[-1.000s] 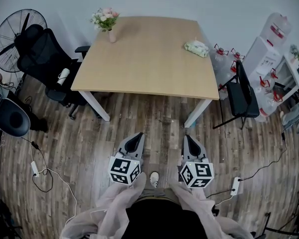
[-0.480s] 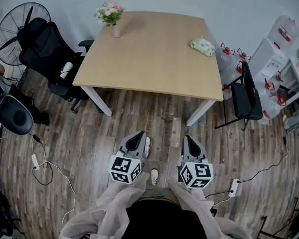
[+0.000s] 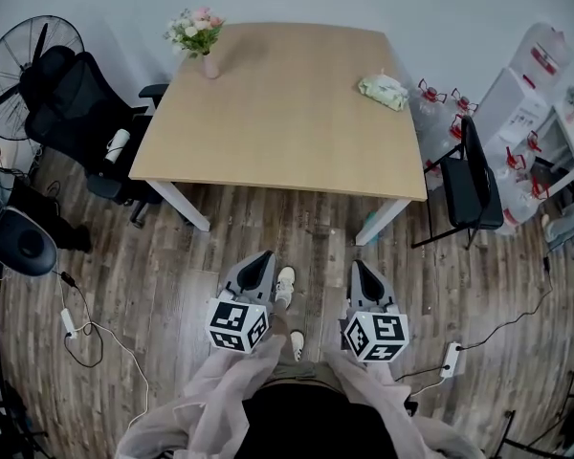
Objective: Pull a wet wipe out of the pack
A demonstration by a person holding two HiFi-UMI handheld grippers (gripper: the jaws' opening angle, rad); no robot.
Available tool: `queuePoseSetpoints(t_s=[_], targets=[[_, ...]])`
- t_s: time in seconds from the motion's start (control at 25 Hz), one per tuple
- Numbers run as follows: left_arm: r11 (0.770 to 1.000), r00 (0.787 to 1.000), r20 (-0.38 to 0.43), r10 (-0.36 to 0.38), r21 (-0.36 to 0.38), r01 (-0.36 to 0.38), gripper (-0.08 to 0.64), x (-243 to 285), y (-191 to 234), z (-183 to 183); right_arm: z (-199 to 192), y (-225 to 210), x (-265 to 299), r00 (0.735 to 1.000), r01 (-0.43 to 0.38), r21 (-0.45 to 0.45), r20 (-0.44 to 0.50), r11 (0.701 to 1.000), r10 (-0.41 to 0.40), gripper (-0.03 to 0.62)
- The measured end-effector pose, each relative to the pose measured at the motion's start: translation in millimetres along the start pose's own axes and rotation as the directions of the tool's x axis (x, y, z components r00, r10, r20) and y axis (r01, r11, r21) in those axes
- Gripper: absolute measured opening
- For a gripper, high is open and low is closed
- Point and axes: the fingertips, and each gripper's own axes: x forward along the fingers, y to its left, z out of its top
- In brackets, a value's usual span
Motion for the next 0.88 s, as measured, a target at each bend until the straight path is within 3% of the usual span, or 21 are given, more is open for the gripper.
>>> queuePoseSetpoints(t_s=[0.88], targets=[[0.999, 0.999, -0.008, -0.048, 0.003, 0.048, 0.012, 135, 62, 63, 69, -29, 139, 1.000, 0.023, -0.002, -0.007, 1.000, -0.023, 0.012]])
